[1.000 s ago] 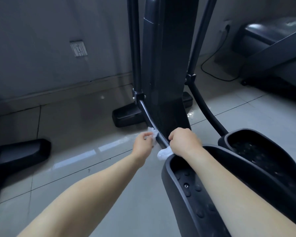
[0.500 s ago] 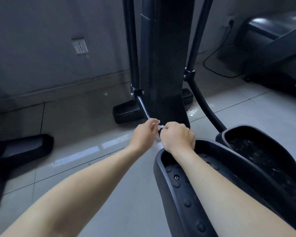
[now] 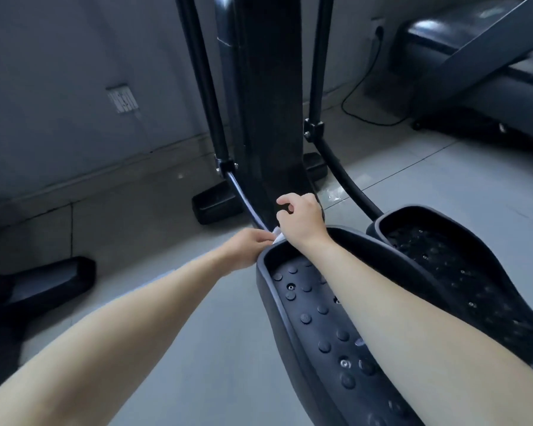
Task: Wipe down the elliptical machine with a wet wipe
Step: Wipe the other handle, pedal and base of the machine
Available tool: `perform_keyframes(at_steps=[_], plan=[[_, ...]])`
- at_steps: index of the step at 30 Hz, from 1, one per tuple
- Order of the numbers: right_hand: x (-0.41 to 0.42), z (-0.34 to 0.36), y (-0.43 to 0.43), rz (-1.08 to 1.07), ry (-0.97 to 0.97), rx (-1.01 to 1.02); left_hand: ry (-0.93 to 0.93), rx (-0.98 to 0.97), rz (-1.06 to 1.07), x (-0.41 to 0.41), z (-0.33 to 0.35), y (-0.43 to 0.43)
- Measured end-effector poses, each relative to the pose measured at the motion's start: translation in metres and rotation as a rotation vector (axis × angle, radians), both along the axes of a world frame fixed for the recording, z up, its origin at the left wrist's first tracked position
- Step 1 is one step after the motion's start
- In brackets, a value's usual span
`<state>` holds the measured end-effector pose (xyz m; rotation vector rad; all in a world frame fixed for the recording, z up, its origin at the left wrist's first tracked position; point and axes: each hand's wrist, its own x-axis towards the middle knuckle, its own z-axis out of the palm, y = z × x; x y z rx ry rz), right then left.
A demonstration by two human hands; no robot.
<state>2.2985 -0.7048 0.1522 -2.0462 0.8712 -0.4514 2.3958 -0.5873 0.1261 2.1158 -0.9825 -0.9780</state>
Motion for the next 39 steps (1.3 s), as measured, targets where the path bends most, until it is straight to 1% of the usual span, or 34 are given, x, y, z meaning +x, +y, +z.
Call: perform_keyframes(at_steps=[2, 4, 5, 7, 9, 11, 13, 15, 18, 20, 22, 25, 29, 32, 35, 37, 39], plan=[[-0.015, 0.004, 0.000, -0.010, -0.040, 0.047, -0.029, -0.067, 0.057, -0.004, 0.017, 0.003], [-0.032, 0.006, 0.000, -0.079, -0.119, 0.051, -0.137, -0.169, 0.148, -0.009, 0.035, 0.007], [-0.040, 0.009, 0.000, -0.119, -0.159, 0.062, -0.175, -0.194, 0.164, -0.012, 0.045, 0.009], [-0.052, 0.014, 0.005, -0.141, -0.215, 0.138, -0.177, -0.203, 0.143, -0.023, 0.060, 0.010], [-0.061, 0.018, 0.015, -0.061, -0.252, 0.239, -0.202, -0.198, 0.104, -0.037, 0.069, 0.010], [-0.068, 0.021, 0.025, 0.040, -0.257, 0.296, -0.226, -0.205, 0.088, -0.049, 0.073, 0.009], [-0.072, 0.021, 0.031, 0.053, -0.264, 0.335, -0.219, -0.206, 0.088, -0.059, 0.072, 0.011], [-0.075, 0.020, 0.030, -0.027, -0.269, 0.291, -0.229, -0.197, 0.113, -0.066, 0.066, 0.017], [-0.080, 0.017, 0.014, -0.218, -0.243, 0.085, -0.257, -0.112, 0.204, -0.069, 0.053, 0.024], [-0.082, 0.013, 0.005, -0.253, -0.204, -0.002, -0.202, -0.047, 0.252, -0.073, 0.046, 0.025], [-0.081, 0.006, 0.002, -0.173, -0.111, -0.062, -0.097, -0.032, 0.318, -0.078, 0.043, 0.025], [-0.076, -0.007, 0.012, -0.080, -0.002, -0.085, -0.056, -0.062, 0.357, -0.081, 0.042, 0.025], [-0.067, -0.007, 0.038, -0.051, -0.018, -0.058, -0.006, -0.121, 0.380, -0.084, 0.045, 0.025], [-0.066, -0.002, 0.055, 0.082, -0.055, 0.017, 0.079, -0.211, 0.393, -0.088, 0.044, 0.027], [-0.074, 0.001, 0.054, 0.196, -0.053, 0.034, 0.177, -0.268, 0.399, -0.091, 0.043, 0.031], [-0.077, 0.002, 0.044, 0.191, -0.029, -0.028, 0.173, -0.264, 0.420, -0.090, 0.040, 0.031], [-0.079, -0.001, 0.026, 0.068, 0.037, -0.155, 0.126, -0.224, 0.449, -0.089, 0.038, 0.030]])
